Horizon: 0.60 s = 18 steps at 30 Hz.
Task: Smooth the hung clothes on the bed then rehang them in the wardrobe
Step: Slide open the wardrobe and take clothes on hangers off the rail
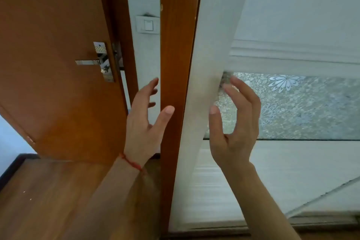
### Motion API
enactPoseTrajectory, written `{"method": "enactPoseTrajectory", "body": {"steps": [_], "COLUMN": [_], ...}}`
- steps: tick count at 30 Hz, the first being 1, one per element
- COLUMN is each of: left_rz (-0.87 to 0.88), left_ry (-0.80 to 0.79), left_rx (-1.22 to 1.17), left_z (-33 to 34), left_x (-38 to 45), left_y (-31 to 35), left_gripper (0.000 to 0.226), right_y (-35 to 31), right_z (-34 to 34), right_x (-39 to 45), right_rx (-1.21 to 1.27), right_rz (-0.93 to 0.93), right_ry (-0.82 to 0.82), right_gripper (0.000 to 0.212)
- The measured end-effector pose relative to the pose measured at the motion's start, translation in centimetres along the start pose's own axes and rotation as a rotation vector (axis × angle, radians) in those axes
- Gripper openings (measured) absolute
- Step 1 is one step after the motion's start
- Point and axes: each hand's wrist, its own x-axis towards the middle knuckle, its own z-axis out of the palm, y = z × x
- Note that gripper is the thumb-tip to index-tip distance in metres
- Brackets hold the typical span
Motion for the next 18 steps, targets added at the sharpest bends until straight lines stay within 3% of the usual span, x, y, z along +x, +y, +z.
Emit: {"method": "enactPoseTrajectory", "body": {"steps": [2,6,11,18], "left_rz": [0.051,0.158,0.154,0.157], "left_ry": [0.057,0.148,0.161,0.195], "left_rx": [-0.072,-0.126,-0.169,-0.139], "left_z": [0.2,0.9,1.8,1.9], "left_x": [1.3,3.7,4.6,4.6], "left_y": [1.6,3.3,2.9,2.7], "left_gripper": [0.067,0.069,0.085,0.087], "right_y": [-0.2,0.4,2.0,2.0], "right_z": [1.2,3.8,4.5,4.2], "right_x": [1.3,2.7,2.4,2.8], "right_rx": [-0.045,-0.146,-0.322,-0.495], "right_rz": [-0.075,-0.124,-0.146,-0.238], "right_ry": [0.059,0.017,0.032,0.124], "right_gripper": [0.036,0.044,0.043,0.049]}}
